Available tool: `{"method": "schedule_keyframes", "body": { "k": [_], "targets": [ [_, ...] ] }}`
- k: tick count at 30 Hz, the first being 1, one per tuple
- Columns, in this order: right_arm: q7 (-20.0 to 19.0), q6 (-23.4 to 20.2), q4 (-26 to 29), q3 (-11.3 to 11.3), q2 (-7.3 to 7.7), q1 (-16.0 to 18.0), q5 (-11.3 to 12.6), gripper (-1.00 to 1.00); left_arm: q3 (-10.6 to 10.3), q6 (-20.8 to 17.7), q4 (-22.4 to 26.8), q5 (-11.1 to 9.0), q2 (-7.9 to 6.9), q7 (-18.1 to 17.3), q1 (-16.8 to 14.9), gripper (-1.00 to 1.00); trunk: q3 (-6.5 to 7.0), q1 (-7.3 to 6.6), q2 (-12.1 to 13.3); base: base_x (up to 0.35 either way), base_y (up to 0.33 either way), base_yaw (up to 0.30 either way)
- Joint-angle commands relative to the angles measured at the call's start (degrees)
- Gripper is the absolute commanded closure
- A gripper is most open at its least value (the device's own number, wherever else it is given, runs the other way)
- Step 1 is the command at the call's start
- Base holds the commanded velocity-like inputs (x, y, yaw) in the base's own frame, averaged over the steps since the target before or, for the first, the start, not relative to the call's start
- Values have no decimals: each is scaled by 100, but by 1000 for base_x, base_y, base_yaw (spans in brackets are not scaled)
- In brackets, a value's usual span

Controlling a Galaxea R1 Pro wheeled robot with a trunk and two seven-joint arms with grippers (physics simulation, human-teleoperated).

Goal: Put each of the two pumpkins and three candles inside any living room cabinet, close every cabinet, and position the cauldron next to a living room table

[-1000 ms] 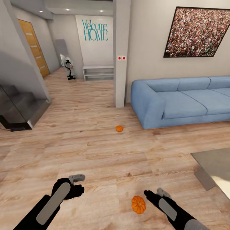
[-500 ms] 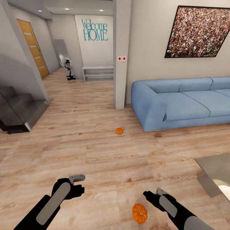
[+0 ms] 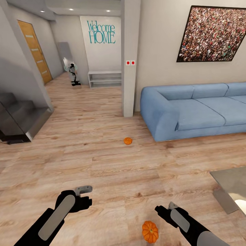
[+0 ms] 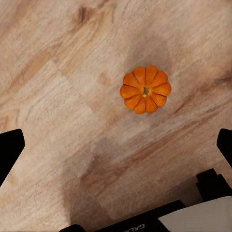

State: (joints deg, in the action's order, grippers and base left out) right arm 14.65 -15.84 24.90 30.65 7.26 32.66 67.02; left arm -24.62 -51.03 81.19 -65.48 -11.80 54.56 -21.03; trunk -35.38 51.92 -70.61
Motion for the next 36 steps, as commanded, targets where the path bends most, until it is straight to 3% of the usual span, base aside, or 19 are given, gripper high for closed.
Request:
{"method": "schedule_keyframes", "body": {
  "k": [1, 12, 17, 20, 23, 27, 29, 34, 36],
  "targets": [
    [40, -7, 16, 39, 11, 3, 46, -100, -9, -2, 13, -54, -9, 55, -6, -100, -5, 0, -4, 2, 0, 0],
    [-22, 16, 8, 21, 38, 4, 94, -100, 9, 14, 44, -65, -7, 38, -3, -100, -167, 198, -365, 0, 0, 0],
    [-75, -11, 0, 20, 35, 4, 132, -100, 338, 7, 170, -112, -8, 11, 2, -100, -257, 308, -565, 0, 0, 0],
    [-164, -20, -26, -22, 38, 4, 141, -100, 413, 0, 261, -131, -17, -58, 4, -100, -311, 374, -685, 0, 0, 0],
    [-343, -35, -54, -455, 42, 4, 148, -100, 448, -33, 300, -130, -41, -536, 10, -100, -365, 439, -806, 0, 0, 0],
    [-369, -261, -58, -1011, 43, 4, 125, -100, 459, -55, 301, -131, -64, -746, 11, -100, -436, 527, -966, 0, 0, 0],
    [-359, -307, -56, -1133, 36, 4, 97, -100, 560, -62, 301, -141, -82, -774, 11, -100, -472, 571, -1046, 0, 0, 0],
    [-362, -320, -55, -1194, 38, 4, 102, -100, 909, -77, 294, -156, -94, -788, 11, -100, -562, 681, -1247, 0, 0, 0],
    [-365, -312, -55, -1199, 38, 4, 106, -100, 939, -79, 293, -186, -94, -795, 11, -100, -598, 725, -1327, 0, 0, 0]
  ]
}}
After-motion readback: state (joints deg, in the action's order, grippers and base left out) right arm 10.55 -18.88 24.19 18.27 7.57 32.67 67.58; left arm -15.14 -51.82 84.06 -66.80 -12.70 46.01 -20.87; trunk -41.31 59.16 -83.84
